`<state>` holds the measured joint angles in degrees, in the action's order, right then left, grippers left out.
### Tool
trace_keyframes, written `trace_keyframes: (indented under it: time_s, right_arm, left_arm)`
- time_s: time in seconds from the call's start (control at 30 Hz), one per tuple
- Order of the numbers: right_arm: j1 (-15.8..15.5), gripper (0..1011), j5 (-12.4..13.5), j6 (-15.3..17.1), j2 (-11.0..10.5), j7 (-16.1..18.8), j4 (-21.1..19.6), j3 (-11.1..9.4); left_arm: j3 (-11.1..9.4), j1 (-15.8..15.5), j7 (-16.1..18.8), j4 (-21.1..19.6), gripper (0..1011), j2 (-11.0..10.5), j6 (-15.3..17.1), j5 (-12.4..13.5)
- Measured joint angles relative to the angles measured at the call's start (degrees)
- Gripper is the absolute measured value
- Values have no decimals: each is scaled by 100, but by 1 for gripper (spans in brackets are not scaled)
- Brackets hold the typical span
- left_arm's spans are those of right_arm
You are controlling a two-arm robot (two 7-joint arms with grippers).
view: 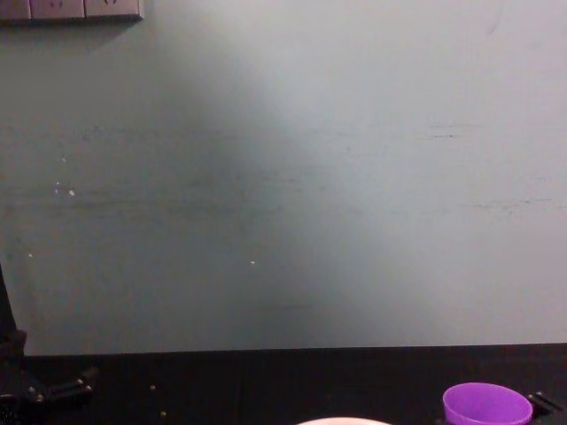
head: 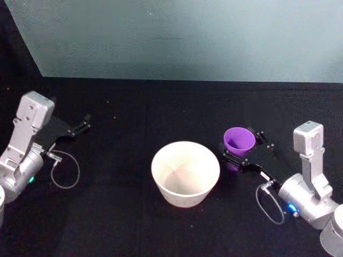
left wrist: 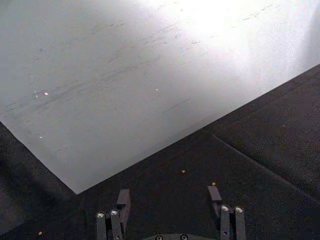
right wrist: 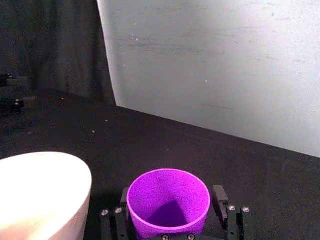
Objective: Pick up the cup and pour the mung beans from the cup into the bowl.
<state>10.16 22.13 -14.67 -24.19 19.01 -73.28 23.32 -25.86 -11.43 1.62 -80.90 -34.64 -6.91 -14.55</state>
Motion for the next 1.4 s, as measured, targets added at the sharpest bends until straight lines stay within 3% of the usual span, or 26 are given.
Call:
trace_keyframes:
  time_s: [0.23, 0.43, 0.73, 0.93, 1.4]
  right_arm:
    - [-5, 980, 0, -3, -8, -1, -10, 3]
    - [-8, 817, 0, -5, -13, -2, -15, 7]
    - [-34, 765, -2, -5, -25, 2, -65, -14]
    - [-176, 742, 6, 212, -155, 16, -556, -214]
    - [-455, 742, 146, 1647, -829, -66, -2375, -924]
  left_arm:
    - [0, 0, 0, 0, 1011, 0, 0, 0]
    - [0, 0, 0, 0, 1011, 0, 0, 0]
    - [0, 0, 0, 0, 1011, 0, 0, 0]
    - [0, 0, 0, 0, 1011, 0, 0, 0]
    - [0, 0, 0, 0, 1011, 0, 0, 0]
